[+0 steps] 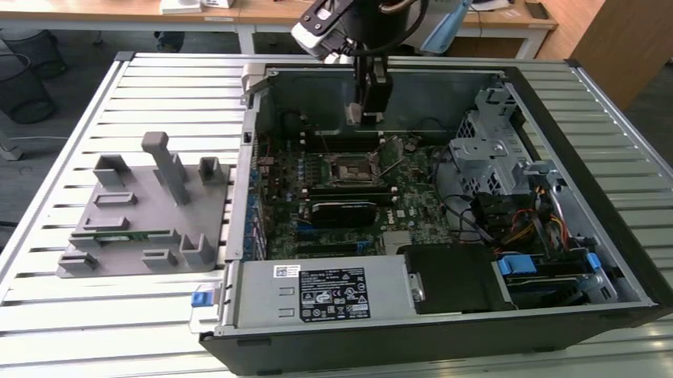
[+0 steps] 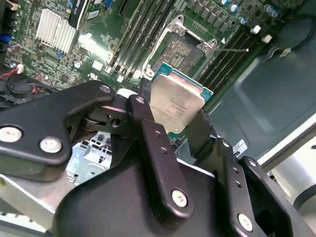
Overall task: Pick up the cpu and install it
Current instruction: 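Place the cpu into insertion slot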
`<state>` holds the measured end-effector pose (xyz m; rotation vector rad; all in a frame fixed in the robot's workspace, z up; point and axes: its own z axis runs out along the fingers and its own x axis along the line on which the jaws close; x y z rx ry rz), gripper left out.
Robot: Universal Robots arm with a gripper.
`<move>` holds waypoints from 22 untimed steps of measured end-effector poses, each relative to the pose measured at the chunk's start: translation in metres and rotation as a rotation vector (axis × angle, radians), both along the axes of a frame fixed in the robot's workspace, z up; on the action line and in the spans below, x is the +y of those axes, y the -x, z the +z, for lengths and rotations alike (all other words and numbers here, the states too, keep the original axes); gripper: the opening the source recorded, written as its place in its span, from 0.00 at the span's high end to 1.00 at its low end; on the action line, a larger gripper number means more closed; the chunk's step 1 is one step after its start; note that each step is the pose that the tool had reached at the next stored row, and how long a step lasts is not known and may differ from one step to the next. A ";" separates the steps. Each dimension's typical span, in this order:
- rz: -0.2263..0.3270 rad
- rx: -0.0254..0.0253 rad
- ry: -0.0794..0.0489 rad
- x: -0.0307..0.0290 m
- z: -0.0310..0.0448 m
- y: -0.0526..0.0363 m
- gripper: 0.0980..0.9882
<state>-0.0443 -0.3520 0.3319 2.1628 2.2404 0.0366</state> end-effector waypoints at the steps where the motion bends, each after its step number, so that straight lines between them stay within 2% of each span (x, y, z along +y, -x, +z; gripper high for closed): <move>1: 0.012 0.0000 0.000 0.0001 -0.0020 0.0000 0.52; 3: 0.027 0.0000 0.000 0.0004 -0.0056 -0.0001 0.52; 15: 0.027 0.0001 0.000 0.0015 -0.0273 -0.0034 0.52; 22: 0.026 0.0001 0.000 0.0059 -0.0395 -0.0034 0.52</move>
